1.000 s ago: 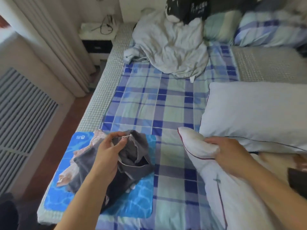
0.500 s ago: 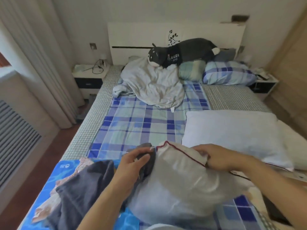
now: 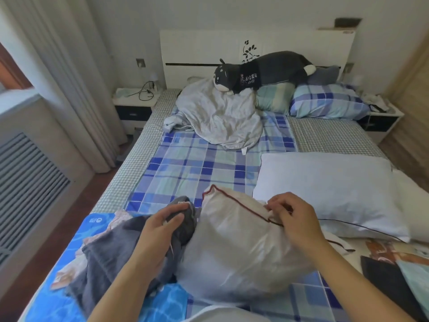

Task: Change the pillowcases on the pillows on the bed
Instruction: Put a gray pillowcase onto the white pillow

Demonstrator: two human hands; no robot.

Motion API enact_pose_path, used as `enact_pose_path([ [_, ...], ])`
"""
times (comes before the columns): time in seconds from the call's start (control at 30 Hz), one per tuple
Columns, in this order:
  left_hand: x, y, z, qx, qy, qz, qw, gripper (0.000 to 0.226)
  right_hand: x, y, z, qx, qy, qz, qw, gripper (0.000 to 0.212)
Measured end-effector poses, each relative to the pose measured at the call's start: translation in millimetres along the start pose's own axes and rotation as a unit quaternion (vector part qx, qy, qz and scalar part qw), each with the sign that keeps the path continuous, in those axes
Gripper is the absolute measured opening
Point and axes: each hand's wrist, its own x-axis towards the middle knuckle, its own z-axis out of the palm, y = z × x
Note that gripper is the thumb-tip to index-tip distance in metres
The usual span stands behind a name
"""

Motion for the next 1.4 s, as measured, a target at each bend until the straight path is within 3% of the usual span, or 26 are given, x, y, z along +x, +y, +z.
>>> enact_pose_path([
  [0.1, 0, -4, 7, 0.111, -0.057, 0.033, 0.992, 0.030, -5, -21, 7, -0.007, -0.098, -0.009, 0.995, 0.021],
  [0.2, 2, -10, 18, 0.157, -0.087, 0.008, 0.984, 0.072, -18, -38, 16, -0.016, -0.194, -0.050, 0.980, 0.011],
  [0.3, 6, -12, 18, 0.159, -0.076, 0.019, 0.984, 0.073, -21, -28, 1, -0.035, -0.266, -0.046, 0.962, 0.037],
  [0.33, 5, -10, 17, 0.164, -0.065, 0.027, 0.984, 0.069, -20, -18, -8, -0.102, -0.244, -0.068, 0.962, 0.041],
  [0.4, 4, -9, 15, 0.155, -0.051, 0.047, 0.985, 0.063, -17, 12, -31, -0.242, -0.130, -0.094, 0.957, 0.051],
  [0.47, 5, -10, 14, 0.127, -0.041, 0.051, 0.990, 0.060, -19, 37, -51, -0.264, -0.064, 0.008, 0.962, 0.046],
  [0.53, 4, -6, 17, 0.100, -0.050, 0.055, 0.992, 0.056, -29, 50, -51, -0.191, -0.037, 0.077, 0.978, 0.009],
  [0.63, 6, 3, 26, 0.106, -0.097, 0.055, 0.988, 0.058, -39, 49, -23, -0.147, 0.013, 0.067, 0.987, 0.031],
  [0.73, 13, 5, 30, 0.109, -0.084, 0.047, 0.989, 0.068, -39, 35, -9, -0.076, 0.039, 0.086, 0.993, 0.024],
  [0.8, 19, 5, 23, 0.098, -0.055, 0.040, 0.993, 0.085, -35, 42, -20, 0.036, 0.072, 0.143, 0.986, 0.020],
  [0.83, 21, 5, 18, 0.106, -0.052, 0.042, 0.992, 0.088, -33, 50, -26, 0.120, 0.103, 0.187, 0.970, 0.020],
  [0.9, 24, 3, 12, 0.135, -0.070, 0.058, 0.987, 0.084, -34, 62, -30, 0.330, 0.133, 0.287, 0.889, 0.017],
  [0.97, 24, 0, 15, 0.133, -0.104, 0.056, 0.984, 0.083, -35, 64, -25, 0.422, 0.108, 0.345, 0.831, 0.016],
  [1.0, 24, -1, 18, 0.122, -0.115, 0.049, 0.985, 0.078, -34, 64, -21, 0.393, 0.070, 0.360, 0.843, 0.012],
  [1.03, 23, -1, 21, 0.114, -0.120, 0.044, 0.985, 0.071, -31, 63, -18, 0.313, 0.017, 0.360, 0.879, 0.009],
  [1.1, 25, -6, 23, 0.118, -0.111, 0.040, 0.986, 0.061, -20, 55, -20, 0.029, -0.088, 0.311, 0.946, 0.014],
  [1.17, 25, -10, 22, 0.132, -0.114, 0.038, 0.984, 0.053, -2, 30, -22, -0.192, -0.079, 0.209, 0.956, 0.022],
  [1.23, 25, -14, 23, 0.149, -0.113, 0.039, 0.982, 0.044, 13, -18, -8, -0.144, -0.047, 0.089, 0.984, 0.025],
  [1.3, 24, -13, 26, 0.145, -0.087, 0.043, 0.985, 0.035, 25, -61, 22, -0.103, -0.141, 0.032, 0.984, 0.047],
  [1.33, 24, -11, 26, 0.128, -0.065, 0.042, 0.989, 0.038, 29, -67, 40, -0.179, -0.182, -0.004, 0.967, 0.062],
  [1.4, 22, -2, 16, 0.071, -0.015, 0.018, 0.997, 0.057, 30, -60, 66, -0.297, -0.145, -0.069, 0.941, 0.066],
])
